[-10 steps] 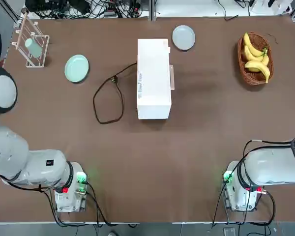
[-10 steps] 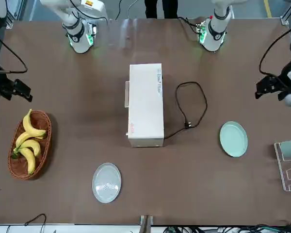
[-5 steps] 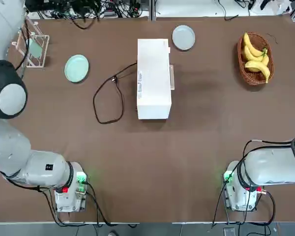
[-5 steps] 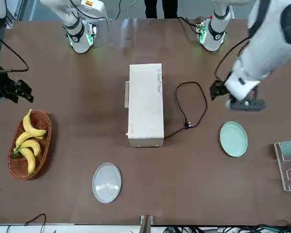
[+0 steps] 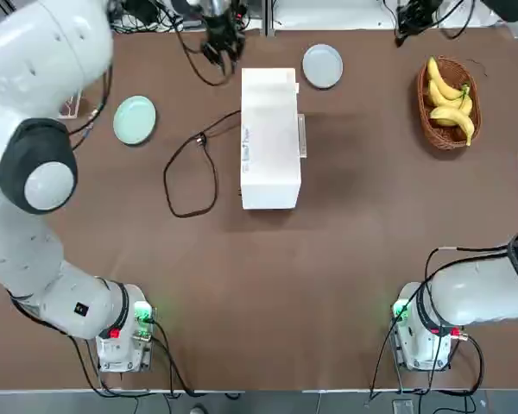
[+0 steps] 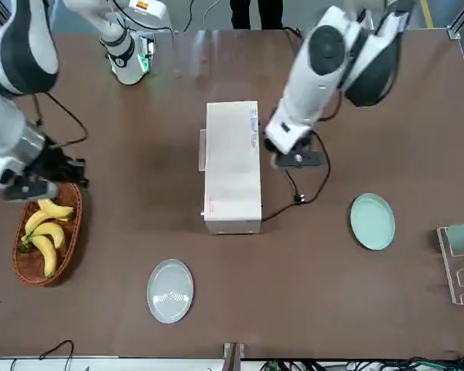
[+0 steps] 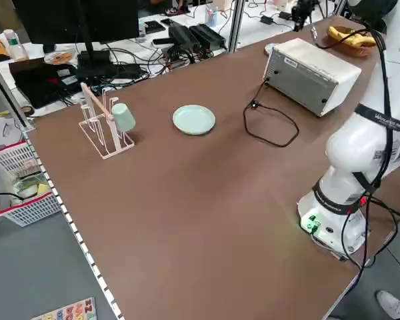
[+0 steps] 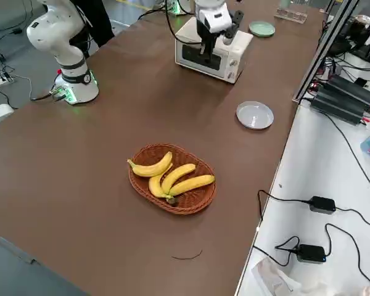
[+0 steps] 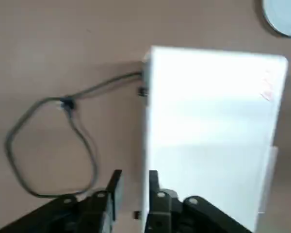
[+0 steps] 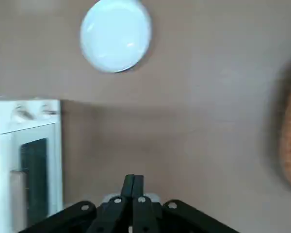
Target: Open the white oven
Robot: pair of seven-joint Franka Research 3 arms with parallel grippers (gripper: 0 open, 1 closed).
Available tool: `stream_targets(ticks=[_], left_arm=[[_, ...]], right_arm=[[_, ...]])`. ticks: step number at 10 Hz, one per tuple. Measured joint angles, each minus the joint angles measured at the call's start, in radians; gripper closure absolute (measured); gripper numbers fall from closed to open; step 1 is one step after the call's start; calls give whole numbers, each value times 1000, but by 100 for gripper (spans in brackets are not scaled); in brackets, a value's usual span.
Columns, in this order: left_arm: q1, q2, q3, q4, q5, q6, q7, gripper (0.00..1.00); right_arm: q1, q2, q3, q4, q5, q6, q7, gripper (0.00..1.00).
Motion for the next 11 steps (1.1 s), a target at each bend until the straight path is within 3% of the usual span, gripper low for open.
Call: stream_targets(ticks=[1, 3, 4, 7, 11], left_arm=[[-44, 31, 1, -3, 1, 37, -44, 84], [-94, 88, 2, -25, 8, 125, -110, 93], [-101, 101, 2, -44, 10, 145, -114, 95], [-99, 104, 5, -75, 56, 150, -114, 95], [-97, 112, 8, -109, 83, 158, -114, 95]], right_arm=[[30, 6, 4, -39, 102, 14, -26, 99], [115, 6, 8, -95, 198, 45, -35, 97], [167, 7, 10, -143, 232, 117, -35, 97], [301, 14, 25, -289, 351, 346, -54, 97], [334, 23, 27, -329, 370, 418, -70, 96]])
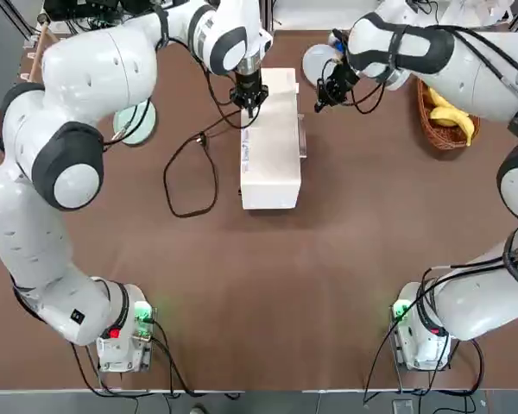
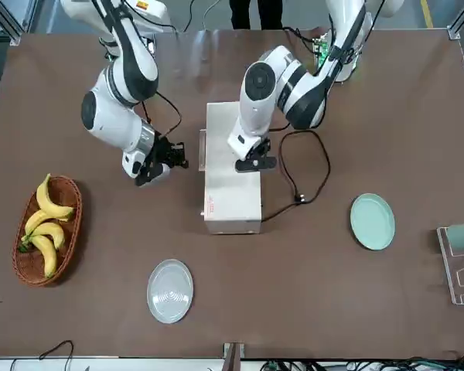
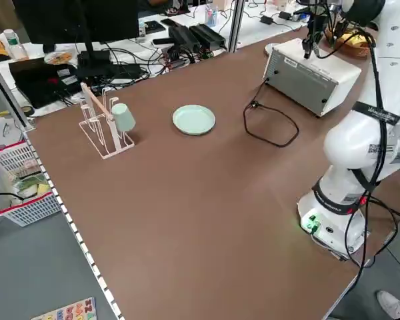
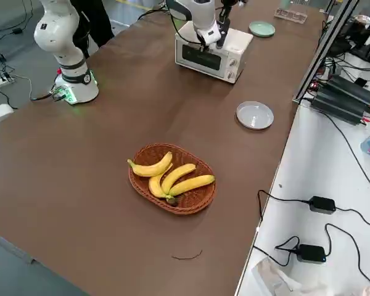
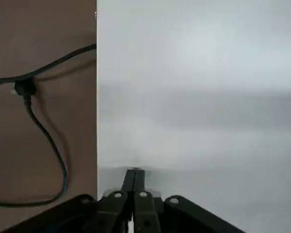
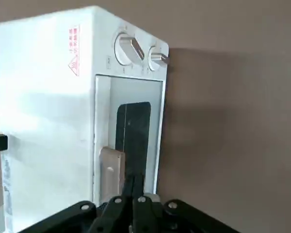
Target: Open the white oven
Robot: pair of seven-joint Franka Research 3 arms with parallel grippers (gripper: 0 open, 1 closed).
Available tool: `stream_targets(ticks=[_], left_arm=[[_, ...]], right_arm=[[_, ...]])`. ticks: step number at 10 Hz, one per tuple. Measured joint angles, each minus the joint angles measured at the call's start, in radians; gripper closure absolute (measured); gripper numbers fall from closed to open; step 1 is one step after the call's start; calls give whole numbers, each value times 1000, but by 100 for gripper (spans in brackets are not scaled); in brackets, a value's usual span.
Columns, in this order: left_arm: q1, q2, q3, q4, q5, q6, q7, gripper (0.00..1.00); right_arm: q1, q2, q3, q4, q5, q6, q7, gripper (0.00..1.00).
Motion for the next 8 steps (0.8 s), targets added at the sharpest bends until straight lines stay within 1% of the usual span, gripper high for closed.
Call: stream_targets(ticks=[1, 3, 4, 6, 8], left_arm=[[1, -1, 0, -3, 0, 7, 0, 95], [1, -2, 0, -6, 0, 11, 0, 95], [1, -2, 0, -6, 0, 11, 0, 95], [1, -2, 0, -6, 0, 11, 0, 95], [1, -2, 0, -6, 0, 11, 0, 95]], right_arm=[[10, 4, 5, -14, 1, 23, -2, 96], [23, 13, 33, -36, 34, 68, -1, 96], [26, 13, 38, -37, 57, 70, 0, 97], [26, 13, 40, -35, 70, 73, 6, 97], [26, 14, 60, -35, 72, 99, 12, 96]])
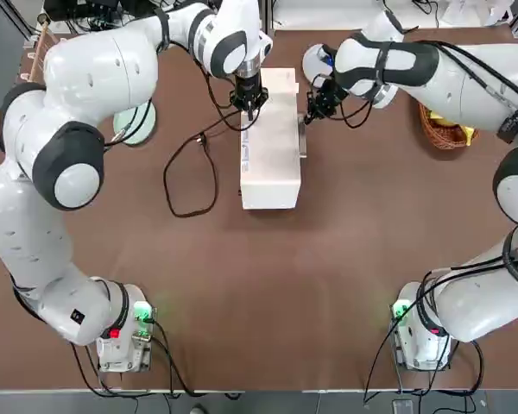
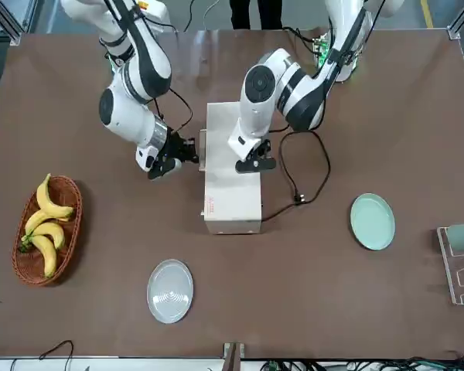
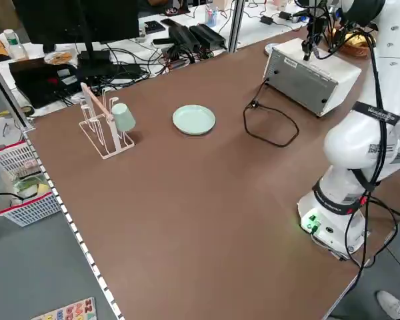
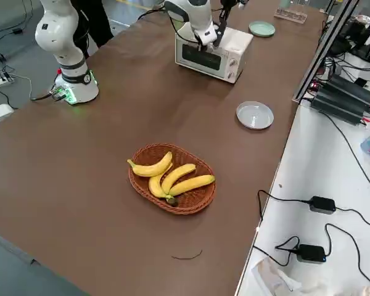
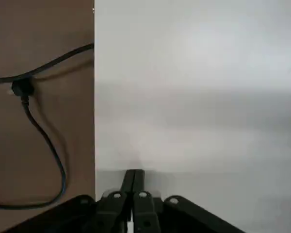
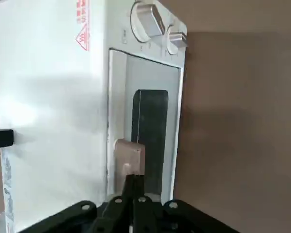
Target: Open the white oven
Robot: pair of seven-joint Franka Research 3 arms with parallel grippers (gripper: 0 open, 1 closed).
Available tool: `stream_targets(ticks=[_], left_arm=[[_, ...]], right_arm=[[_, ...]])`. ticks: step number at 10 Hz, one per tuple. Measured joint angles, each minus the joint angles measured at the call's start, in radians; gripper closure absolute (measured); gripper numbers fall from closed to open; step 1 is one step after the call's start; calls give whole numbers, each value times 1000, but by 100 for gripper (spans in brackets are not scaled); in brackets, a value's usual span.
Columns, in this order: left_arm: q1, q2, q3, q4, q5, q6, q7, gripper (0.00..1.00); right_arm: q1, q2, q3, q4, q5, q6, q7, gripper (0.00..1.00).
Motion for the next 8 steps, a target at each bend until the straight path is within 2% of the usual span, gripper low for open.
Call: stream_targets(ticks=[2, 8], left_arm=[[0, 0, 0, 0, 0, 0, 0, 95], [0, 0, 0, 0, 0, 2, -18, 96]], right_arm=[[0, 10, 23, -2, 0, 24, 6, 96], [-5, 9, 24, -11, 0, 32, -2, 96]])
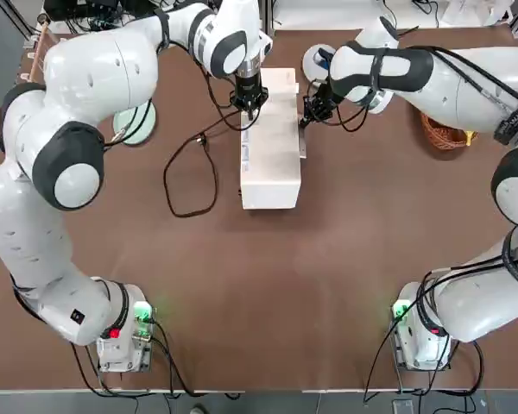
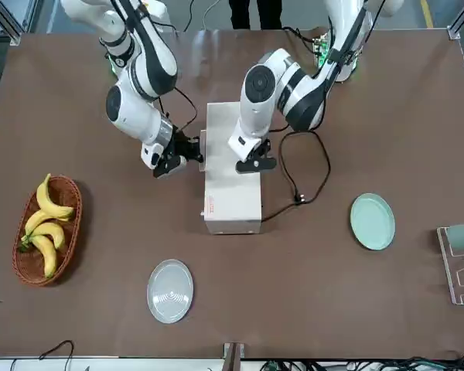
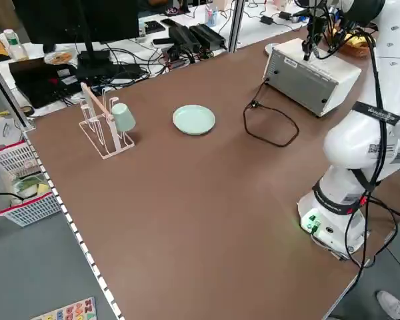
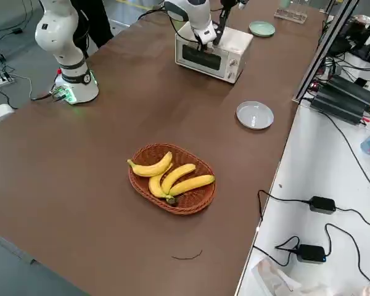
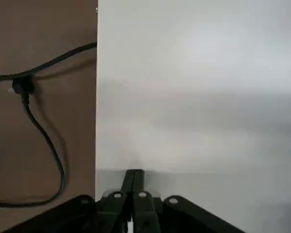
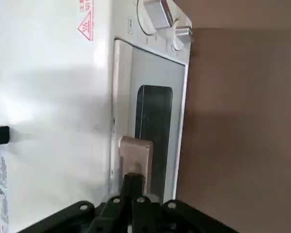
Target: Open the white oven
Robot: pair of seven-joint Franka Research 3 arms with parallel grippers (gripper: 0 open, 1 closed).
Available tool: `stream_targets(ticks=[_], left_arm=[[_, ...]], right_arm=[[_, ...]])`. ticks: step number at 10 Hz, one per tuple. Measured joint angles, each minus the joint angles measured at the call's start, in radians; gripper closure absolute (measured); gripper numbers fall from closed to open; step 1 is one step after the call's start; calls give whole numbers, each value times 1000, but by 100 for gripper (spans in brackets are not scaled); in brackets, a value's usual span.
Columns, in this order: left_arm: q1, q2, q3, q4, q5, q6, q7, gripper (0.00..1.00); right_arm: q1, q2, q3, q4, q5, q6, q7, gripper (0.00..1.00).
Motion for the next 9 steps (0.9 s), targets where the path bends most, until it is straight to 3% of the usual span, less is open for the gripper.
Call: stream_targets(ticks=[9], left_arm=[[0, 0, 0, 0, 0, 1, 0, 96]], right_arm=[[-109, -13, -7, -94, -23, -7, -114, 96]])
